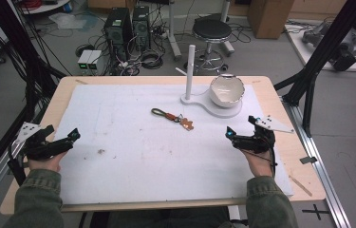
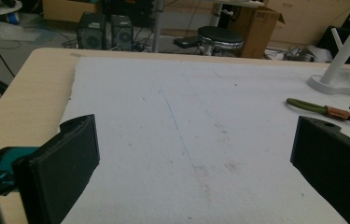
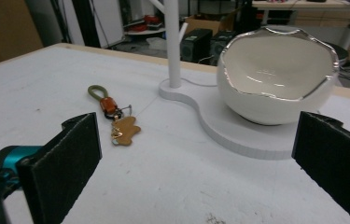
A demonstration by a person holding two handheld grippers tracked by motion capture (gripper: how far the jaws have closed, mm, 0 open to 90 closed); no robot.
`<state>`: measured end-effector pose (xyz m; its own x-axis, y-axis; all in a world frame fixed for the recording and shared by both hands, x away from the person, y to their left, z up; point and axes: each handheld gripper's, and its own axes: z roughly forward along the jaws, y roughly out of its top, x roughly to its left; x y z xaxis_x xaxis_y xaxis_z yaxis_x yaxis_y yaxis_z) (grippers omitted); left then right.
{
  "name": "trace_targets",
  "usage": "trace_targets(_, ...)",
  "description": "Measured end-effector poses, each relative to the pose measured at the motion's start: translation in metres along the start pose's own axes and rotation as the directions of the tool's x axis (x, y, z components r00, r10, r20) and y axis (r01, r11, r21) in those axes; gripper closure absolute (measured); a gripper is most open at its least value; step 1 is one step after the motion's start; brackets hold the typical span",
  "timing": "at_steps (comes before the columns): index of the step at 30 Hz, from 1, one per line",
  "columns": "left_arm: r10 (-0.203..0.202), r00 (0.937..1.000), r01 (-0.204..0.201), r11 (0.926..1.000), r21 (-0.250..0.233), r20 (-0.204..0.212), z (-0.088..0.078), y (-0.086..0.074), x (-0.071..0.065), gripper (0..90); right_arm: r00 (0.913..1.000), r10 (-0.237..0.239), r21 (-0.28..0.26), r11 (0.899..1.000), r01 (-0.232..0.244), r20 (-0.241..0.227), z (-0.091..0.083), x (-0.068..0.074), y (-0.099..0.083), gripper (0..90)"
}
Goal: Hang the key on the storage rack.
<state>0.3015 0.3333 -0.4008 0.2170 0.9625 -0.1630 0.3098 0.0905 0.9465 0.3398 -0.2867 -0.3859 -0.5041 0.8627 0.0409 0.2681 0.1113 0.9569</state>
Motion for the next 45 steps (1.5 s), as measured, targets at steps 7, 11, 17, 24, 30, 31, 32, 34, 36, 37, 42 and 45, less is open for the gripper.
trace_targets(7,0.007,1.0000,-0.007,1.0000,0.004,-0.001,0.000,0.000,-0.001,1.7,0.9993,-0.016,0.020,1.000,0.017,-0.033,0.011,0.005,0.010,0.4)
trace_targets(11,0.006,1.0000,-0.006,1.0000,0.001,0.000,-0.001,0.000,-0.001,1.7,0.9986,-0.031,0.041,0.999,0.033,-0.043,0.019,0.007,0.019,0.4)
trace_targets(17,0.006,1.0000,-0.006,1.0000,0.002,-0.001,-0.001,0.000,0.000,1.7,0.9974,-0.050,0.058,0.997,0.053,-0.052,0.027,0.009,0.025,0.4)
trace_targets(24,0.013,0.9999,-0.013,0.9999,0.009,0.011,-0.001,-0.001,-0.002,1.7,0.9956,-0.060,0.093,0.993,0.067,-0.071,0.041,0.014,0.032,0.4)
trace_targets(30,0.012,0.9998,-0.012,0.9999,0.008,0.015,-0.001,-0.001,-0.002,1.7,0.9942,-0.040,0.139,0.989,0.054,-0.100,0.056,0.016,0.040,0.4)
trace_targets(31,0.012,0.9998,-0.012,0.9999,0.008,0.014,-0.001,0.000,-0.002,1.7,0.9920,-0.060,0.139,0.987,0.076,-0.111,0.060,0.018,0.044,0.4)
trace_targets(32,0.009,0.9999,-0.009,0.9999,0.007,0.013,-0.001,-0.001,-0.002,1.7,0.9921,-0.053,0.148,0.987,0.070,-0.114,0.062,0.019,0.046,0.4)
trace_targets(34,0.010,0.9999,-0.010,0.9999,0.009,0.014,-0.001,-0.001,-0.002,1.7,0.9907,-0.053,0.163,0.984,0.073,-0.125,0.066,0.021,0.051,0.5)
trace_targets(36,0.010,0.9998,-0.010,0.9999,0.008,0.016,0.000,-0.001,-0.002,1.7,0.9900,-0.058,0.153,0.985,0.078,-0.129,0.068,0.021,0.053,0.5)
trace_targets(37,0.010,0.9998,-0.010,0.9999,0.009,0.016,0.000,-0.001,-0.002,1.7,0.9899,-0.049,0.158,0.985,0.070,-0.133,0.070,0.023,0.055,0.5)
trace_targets(42,0.010,0.9999,-0.011,0.9999,0.007,0.013,-0.002,-0.001,0.000,1.7,0.9853,-0.052,0.187,0.979,0.082,-0.163,0.080,0.027,0.062,2.2)
trace_targets(45,0.009,0.9999,-0.009,0.9999,0.008,0.010,-0.003,-0.001,0.002,1.7,0.9821,-0.068,0.199,0.975,0.103,-0.176,0.087,0.032,0.065,2.2)
